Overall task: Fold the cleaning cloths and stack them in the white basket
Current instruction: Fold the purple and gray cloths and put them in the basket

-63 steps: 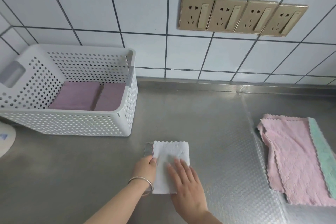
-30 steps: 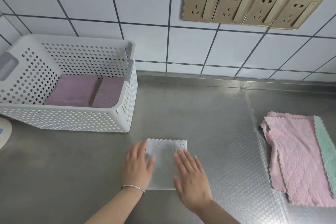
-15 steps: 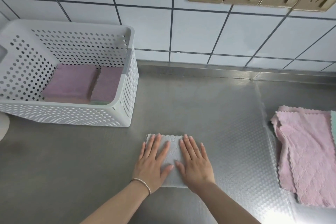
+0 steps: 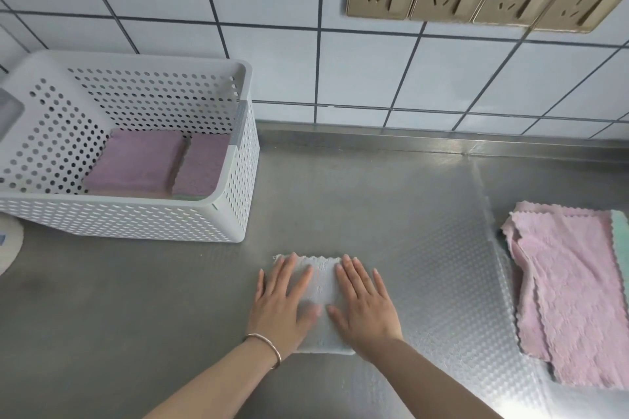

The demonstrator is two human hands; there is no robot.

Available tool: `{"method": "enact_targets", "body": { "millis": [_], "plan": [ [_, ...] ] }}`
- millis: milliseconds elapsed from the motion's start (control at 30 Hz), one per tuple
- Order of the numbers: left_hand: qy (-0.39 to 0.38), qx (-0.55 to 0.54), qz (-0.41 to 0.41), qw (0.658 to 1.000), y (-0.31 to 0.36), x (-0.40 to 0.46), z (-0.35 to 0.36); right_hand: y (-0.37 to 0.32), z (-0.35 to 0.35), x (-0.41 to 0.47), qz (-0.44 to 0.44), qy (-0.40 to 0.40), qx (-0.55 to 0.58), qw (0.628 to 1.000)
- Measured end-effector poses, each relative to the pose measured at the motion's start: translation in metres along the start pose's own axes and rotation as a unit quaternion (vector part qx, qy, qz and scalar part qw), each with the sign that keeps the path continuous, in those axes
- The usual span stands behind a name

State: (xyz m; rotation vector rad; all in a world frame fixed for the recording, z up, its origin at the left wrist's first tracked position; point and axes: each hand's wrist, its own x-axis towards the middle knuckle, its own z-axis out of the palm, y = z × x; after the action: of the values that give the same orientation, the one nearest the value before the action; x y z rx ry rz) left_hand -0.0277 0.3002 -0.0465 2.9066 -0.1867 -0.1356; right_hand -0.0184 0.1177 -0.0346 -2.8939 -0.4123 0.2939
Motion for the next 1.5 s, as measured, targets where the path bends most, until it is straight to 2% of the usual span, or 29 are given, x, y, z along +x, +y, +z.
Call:
{"method": "enact_targets", "body": {
  "millis": [67,100,167,200,233,333,467,567,633,700,733,767,800,867,900,1000,1033,1067,1167,1200,1233,1333,1433,1500],
  "plan": [
    [0.068,-0.078,-0.132,0.986,0.0,0.002,-0.011,0.0,-0.008,-0.002,0.056,0.052,0.091,0.993],
    [0.093,-0.113,-0.219,0.965,0.0,0.003,-0.019,-0.001,-0.014,-0.004,0.106,0.068,0.148,0.981],
    [0.069,-0.147,-0.351,0.922,-0.001,0.003,-0.032,-0.004,-0.026,-0.006,0.241,0.055,0.244,0.938],
    [0.039,-0.137,-0.375,0.916,-0.001,0.002,-0.035,-0.005,-0.03,-0.006,0.301,0.031,0.27,0.914],
    [0.006,-0.122,-0.379,0.917,-0.001,0.001,-0.035,-0.007,-0.031,-0.007,0.334,-0.004,0.278,0.901],
    [-0.049,-0.085,-0.351,0.931,0.005,-0.009,-0.033,-0.017,-0.032,-0.013,0.341,-0.087,0.254,0.901],
    [-0.082,-0.069,-0.334,0.936,0.011,-0.01,-0.04,-0.029,-0.029,-0.018,0.333,-0.117,0.255,0.9],
    [-0.093,-0.167,-0.341,0.921,0.014,-0.011,-0.048,-0.028,-0.032,-0.021,0.337,-0.092,0.311,0.884],
    [-0.084,-0.263,-0.358,0.892,0.018,-0.014,-0.054,-0.025,-0.034,-0.025,0.337,-0.087,0.372,0.86],
    [-0.063,-0.378,-0.398,0.833,0.024,-0.017,-0.063,-0.022,-0.035,-0.028,0.344,-0.097,0.438,0.825],
    [-0.055,-0.438,-0.423,0.791,0.029,-0.02,-0.069,-0.021,-0.035,-0.031,0.351,-0.105,0.48,0.797],
    [-0.053,-0.5,-0.445,0.741,0.032,-0.022,-0.073,-0.02,-0.035,-0.034,0.355,-0.116,0.528,0.763],
    [-0.073,-0.562,-0.469,0.677,0.034,-0.026,-0.076,-0.018,-0.035,-0.038,0.355,-0.133,0.568,0.731],
    [-0.148,-0.649,-0.508,0.547,0.038,-0.035,-0.085,-0.013,-0.034,-0.046,0.347,-0.168,0.618,0.685],
    [-0.168,-0.667,-0.509,0.517,0.038,-0.04,-0.086,-0.011,-0.034,-0.05,0.343,-0.178,0.634,0.67],
    [-0.177,-0.646,-0.502,0.547,0.041,-0.052,-0.084,-0.008,-0.036,-0.058,0.332,-0.181,0.676,0.633],
    [-0.165,-0.636,-0.499,0.565,0.046,-0.052,-0.088,-0.009,-0.041,-0.059,0.327,-0.172,0.68,0.633],
    [-0.145,-0.621,-0.489,0.595,0.051,-0.053,-0.092,-0.011,-0.047,-0.059,0.33,-0.149,0.669,0.649],
    [-0.075,-0.509,-0.401,0.758,0.065,-0.05,-0.119,-0.023,-0.075,-0.053,0.311,-0.072,0.621,0.715],
    [-0.042,-0.477,-0.371,0.796,0.068,-0.048,-0.131,-0.03,-0.089,-0.051,0.292,-0.043,0.609,0.736],
    [-0.011,-0.461,-0.344,0.818,0.07,-0.047,-0.144,-0.039,-0.105,-0.049,0.265,-0.017,0.606,0.75],
    [0.114,-0.442,-0.268,0.848,0.064,-0.047,-0.177,-0.065,-0.148,-0.043,0.183,0.053,0.615,0.765],
    [0.248,-0.441,-0.207,0.837,0.043,-0.039,-0.208,-0.091,-0.185,-0.029,0.102,0.118,0.611,0.776],
    [0.328,-0.4,-0.177,0.837,0.026,-0.028,-0.23,-0.113,-0.202,-0.013,0.056,0.17,0.593,0.785]
  ]
}}
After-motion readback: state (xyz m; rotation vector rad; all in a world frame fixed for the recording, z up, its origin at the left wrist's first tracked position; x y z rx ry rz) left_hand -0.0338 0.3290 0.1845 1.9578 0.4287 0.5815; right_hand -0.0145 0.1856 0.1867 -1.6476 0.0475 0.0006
